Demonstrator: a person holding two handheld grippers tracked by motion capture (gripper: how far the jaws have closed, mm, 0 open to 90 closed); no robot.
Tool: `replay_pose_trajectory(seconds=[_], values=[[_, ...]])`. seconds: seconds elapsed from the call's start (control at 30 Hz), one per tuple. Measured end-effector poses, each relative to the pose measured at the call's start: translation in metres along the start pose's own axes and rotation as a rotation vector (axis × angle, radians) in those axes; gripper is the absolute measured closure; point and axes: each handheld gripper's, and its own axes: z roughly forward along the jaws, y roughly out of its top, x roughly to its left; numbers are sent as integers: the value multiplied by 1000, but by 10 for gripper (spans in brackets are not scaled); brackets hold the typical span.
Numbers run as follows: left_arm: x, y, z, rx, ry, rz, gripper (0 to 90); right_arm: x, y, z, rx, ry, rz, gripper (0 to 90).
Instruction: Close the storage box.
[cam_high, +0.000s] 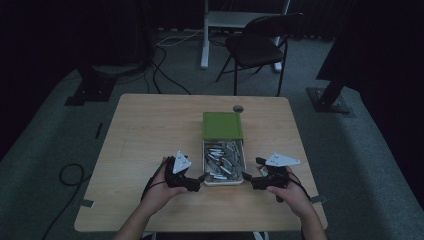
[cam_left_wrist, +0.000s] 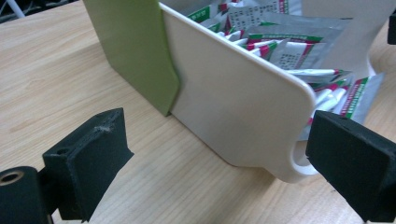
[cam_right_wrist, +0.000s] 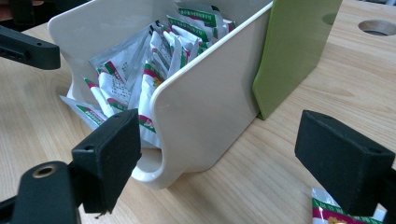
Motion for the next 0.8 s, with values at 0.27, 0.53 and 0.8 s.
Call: replay_pose_trajectory(seconds=[0.27,0.53,0.8], values=[[4,-1,3,-2,-6,-11,56,-4,0,4,6,-17,20,141],[6,2,4,4,7,-6,56,-5,1,7,11,-17,24,136],[10,6,5,6,13,-2,56,-6,5,10,17,-31,16,136]])
